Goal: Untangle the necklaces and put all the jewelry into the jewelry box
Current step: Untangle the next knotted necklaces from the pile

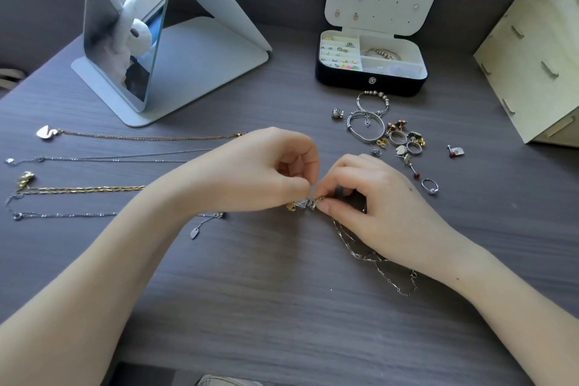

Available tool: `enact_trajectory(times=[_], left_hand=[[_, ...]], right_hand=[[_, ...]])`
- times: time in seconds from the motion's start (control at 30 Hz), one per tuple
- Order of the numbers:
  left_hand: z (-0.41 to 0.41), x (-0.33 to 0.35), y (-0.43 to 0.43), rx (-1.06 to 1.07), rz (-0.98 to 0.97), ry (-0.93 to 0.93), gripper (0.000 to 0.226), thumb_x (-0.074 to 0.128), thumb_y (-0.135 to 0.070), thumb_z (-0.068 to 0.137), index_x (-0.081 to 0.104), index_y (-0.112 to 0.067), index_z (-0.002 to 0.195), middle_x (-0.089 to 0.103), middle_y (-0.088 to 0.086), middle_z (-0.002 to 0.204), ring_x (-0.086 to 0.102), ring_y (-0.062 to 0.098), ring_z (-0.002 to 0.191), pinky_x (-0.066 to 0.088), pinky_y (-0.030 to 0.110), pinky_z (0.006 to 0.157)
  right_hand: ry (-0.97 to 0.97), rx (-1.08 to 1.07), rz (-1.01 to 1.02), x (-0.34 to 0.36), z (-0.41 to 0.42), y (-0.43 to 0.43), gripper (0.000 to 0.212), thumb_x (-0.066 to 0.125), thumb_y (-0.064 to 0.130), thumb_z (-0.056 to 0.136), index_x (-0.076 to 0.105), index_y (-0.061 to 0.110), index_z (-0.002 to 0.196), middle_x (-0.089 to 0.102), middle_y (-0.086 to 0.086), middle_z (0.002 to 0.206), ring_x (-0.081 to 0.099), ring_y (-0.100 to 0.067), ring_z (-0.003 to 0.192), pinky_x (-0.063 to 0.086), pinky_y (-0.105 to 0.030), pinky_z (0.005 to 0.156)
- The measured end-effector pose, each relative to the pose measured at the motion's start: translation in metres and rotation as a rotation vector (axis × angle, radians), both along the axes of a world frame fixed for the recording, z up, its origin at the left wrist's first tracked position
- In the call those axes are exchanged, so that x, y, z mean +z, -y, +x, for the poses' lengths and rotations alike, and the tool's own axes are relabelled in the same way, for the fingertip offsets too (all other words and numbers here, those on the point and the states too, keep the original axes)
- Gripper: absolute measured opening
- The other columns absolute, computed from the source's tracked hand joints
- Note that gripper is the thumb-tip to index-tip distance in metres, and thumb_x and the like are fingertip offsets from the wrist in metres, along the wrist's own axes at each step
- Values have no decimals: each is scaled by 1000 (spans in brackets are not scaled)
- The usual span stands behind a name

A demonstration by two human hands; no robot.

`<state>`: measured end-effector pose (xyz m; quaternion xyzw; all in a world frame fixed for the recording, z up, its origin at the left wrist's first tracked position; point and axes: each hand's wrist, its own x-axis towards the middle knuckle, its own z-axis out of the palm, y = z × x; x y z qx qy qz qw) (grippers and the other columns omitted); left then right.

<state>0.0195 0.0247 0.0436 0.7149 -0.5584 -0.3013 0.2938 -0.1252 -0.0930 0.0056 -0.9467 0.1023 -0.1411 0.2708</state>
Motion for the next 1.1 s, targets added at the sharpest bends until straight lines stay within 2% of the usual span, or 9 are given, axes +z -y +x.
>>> enact_trajectory(times=[0.17, 0.23, 0.37, 0.47, 0.6, 0.73, 0.8, 0.97, 1.1], left_hand=[[5, 1, -1, 21, 23, 60, 10, 58, -14, 73, 59, -24, 74, 61, -8, 67, 50, 4, 58, 39, 15, 55], [7, -1, -1, 38, 28, 159, 15, 59, -11, 74, 58, -26, 73, 60, -10, 66, 49, 4, 60, 36, 15, 55], [9, -4, -3, 41, 71, 395, 10, 58, -23, 73, 54, -32, 73, 55, -15, 67, 47, 1, 65, 34, 19, 57], [11, -7, -4, 33, 80, 472, 11, 60, -21, 76, 56, -32, 76, 55, -16, 66, 48, -3, 66, 35, 17, 58], [12, -7, -4, 31, 67, 466, 14, 63, -19, 76, 57, -32, 74, 55, -16, 66, 50, -3, 67, 37, 17, 59], [11, -5, -4, 17, 60, 436, 23, 63, -20, 76, 51, -36, 65, 55, -15, 65, 50, -2, 66, 38, 19, 60], [11, -5, -4, 15, 69, 413, 17, 63, -21, 75, 55, -34, 67, 56, -14, 66, 51, -1, 67, 40, 21, 61], [11, -6, -3, 25, 69, 393, 16, 62, -18, 76, 59, -32, 71, 57, -14, 66, 51, 0, 67, 39, 20, 61], [12, -6, -3, 45, 50, 367, 21, 61, -13, 77, 57, -33, 71, 57, -14, 68, 52, 2, 68, 41, 21, 63]], right_hand=[[9, 2, -15, 1, 0, 0, 6, 58, 24, 79, 64, 23, 81, 54, 13, 77, 46, -11, 76, 38, -27, 72], [14, -7, -24, 1, 0, 0, 6, 58, 23, 79, 63, 22, 81, 50, 16, 75, 45, -9, 75, 37, -24, 71], [16, -50, -7, 2, 0, -2, 7, 56, 24, 78, 63, 22, 80, 46, 21, 71, 43, -5, 74, 33, -12, 69], [26, -73, -22, 1, 1, -3, 9, 56, 24, 78, 63, 21, 82, 50, 17, 73, 44, -5, 73, 34, -15, 68], [95, -96, -85, 2, 2, -11, 23, 59, 34, 79, 64, 22, 98, 55, 8, 81, 45, -11, 75, 37, -26, 70], [151, -94, -248, 1, 8, -21, 26, 58, 42, 75, 69, 25, 90, 53, 6, 78, 46, -16, 71, 34, -28, 62], [154, -87, -329, -2, 11, -22, 24, 57, 41, 75, 71, 22, 84, 54, 4, 76, 47, -19, 69, 35, -30, 59], [219, -56, -345, -7, 12, -18, 23, 53, 30, 81, 72, 15, 80, 60, -1, 69, 51, -27, 65, 47, -35, 55], [275, -94, -321, -5, 11, -14, 19, 55, 23, 86, 72, 14, 80, 64, -1, 71, 53, -27, 66, 45, -37, 60]])
